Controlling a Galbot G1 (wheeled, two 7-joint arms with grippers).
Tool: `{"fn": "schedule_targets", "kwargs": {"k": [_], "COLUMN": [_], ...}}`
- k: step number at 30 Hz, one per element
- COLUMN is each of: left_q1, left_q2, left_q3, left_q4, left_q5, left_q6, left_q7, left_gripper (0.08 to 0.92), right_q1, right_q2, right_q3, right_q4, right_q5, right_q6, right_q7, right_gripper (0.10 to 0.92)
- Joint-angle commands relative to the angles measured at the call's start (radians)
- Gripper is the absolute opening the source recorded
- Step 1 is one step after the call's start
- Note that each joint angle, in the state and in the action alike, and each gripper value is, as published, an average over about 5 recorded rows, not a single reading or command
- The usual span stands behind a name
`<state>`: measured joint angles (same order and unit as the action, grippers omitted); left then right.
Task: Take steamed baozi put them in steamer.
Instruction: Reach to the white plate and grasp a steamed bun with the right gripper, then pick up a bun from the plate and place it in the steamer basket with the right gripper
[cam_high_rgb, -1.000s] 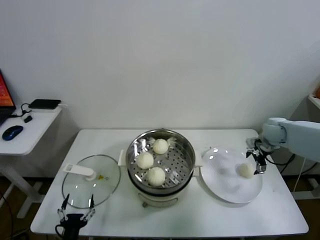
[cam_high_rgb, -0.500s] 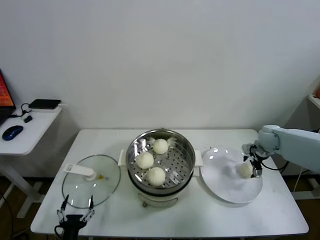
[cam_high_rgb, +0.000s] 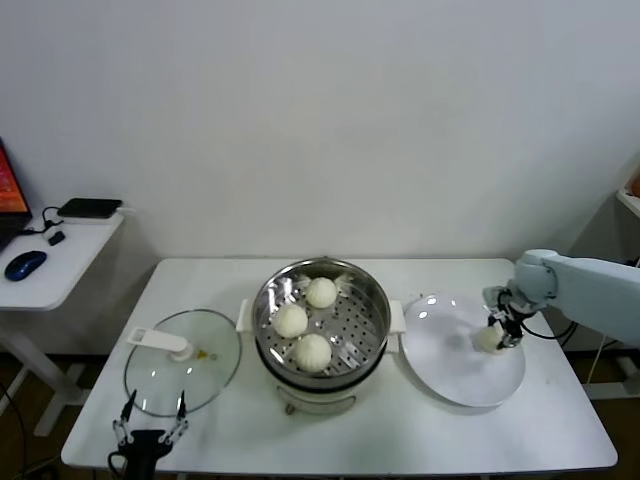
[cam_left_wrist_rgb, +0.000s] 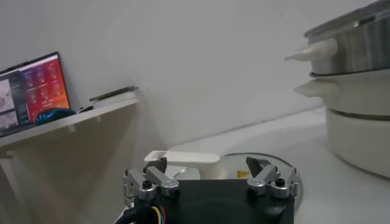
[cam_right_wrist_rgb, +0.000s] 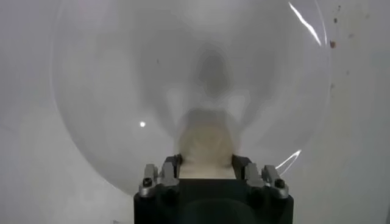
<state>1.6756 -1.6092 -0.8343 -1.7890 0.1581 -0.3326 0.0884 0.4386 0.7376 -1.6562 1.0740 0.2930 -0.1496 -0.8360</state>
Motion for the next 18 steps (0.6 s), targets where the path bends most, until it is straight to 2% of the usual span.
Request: {"fn": "schedule_targets", "kwargs": {"k": [1, 9, 18], "left_q1": [-0.001, -0.011, -0.012], "left_q2": [-0.041, -0.038, -0.028], "left_q3": [-0.001, 0.013, 0.027], "left_q4": [-0.006, -0.010, -0.009], "left_q5": [-0.004, -0.003, 0.001], "left_q6": [0.001, 0.002, 0.003], "left_q7": [0.000, 0.000, 0.000], "left_gripper": [0.823, 0.823, 0.823], "right_q1": [0.233, 0.742, 0.895], "right_q2": [-0.006, 0.075, 0.197], "right_q3": [-0.179, -0.508, -0.402], "right_q4": [0.120, 0.396, 0.584], "right_q5": [0.127, 0.440, 0.737], "right_q6": [-0.018, -0.086, -0.224], "right_q7": [-0.012, -0.030, 0.017], "right_gripper": [0.580, 0.583, 0.575]}}
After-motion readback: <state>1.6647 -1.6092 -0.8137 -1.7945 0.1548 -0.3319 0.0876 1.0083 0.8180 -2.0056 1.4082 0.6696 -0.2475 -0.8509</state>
